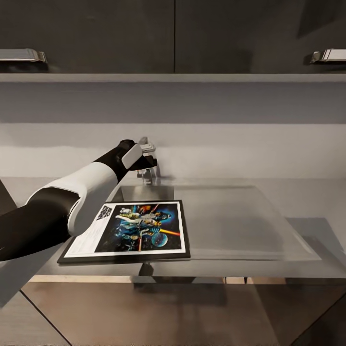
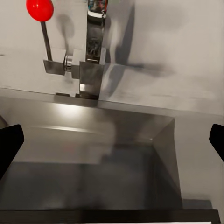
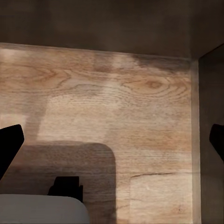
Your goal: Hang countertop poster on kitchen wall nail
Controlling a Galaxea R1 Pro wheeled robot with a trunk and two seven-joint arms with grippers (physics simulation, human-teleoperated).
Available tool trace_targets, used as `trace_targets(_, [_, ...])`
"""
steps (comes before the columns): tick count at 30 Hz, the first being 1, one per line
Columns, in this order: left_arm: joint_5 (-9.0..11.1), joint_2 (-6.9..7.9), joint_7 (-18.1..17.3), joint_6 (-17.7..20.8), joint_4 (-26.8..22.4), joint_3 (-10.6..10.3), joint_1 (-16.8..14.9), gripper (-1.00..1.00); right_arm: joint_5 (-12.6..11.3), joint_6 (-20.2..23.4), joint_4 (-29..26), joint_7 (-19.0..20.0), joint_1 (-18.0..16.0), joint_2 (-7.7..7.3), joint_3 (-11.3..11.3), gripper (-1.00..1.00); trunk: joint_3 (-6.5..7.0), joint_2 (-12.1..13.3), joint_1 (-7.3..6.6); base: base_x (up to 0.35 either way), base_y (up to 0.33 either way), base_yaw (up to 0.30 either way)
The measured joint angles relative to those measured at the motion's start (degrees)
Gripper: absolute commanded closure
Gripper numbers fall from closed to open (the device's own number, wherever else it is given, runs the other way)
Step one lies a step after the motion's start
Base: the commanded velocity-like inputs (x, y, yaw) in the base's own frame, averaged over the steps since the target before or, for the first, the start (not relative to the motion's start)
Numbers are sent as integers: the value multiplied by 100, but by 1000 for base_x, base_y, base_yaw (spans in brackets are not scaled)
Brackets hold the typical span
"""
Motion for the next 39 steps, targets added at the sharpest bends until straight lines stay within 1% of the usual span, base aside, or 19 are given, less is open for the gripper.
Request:
trace_targets(17, [-1, 0, 0, 3, 12, 8, 2, -100, 5, 0, 0, 0, 0, 0, 0, -100, -156, 0, 0, 0, 0, 0])
trace_targets(24, [-2, 0, 1, -5, 208, 10, 1, -100, 7, 0, 1, 0, 0, 0, 0, -100, -221, 0, 0, 0, 0, 0])
trace_targets(39, [-2, 0, 2, -7, 247, 11, 2, -100, 3, 0, 0, 0, 0, 0, 0, -100, -358, 0, 0, 0, 0, 0])
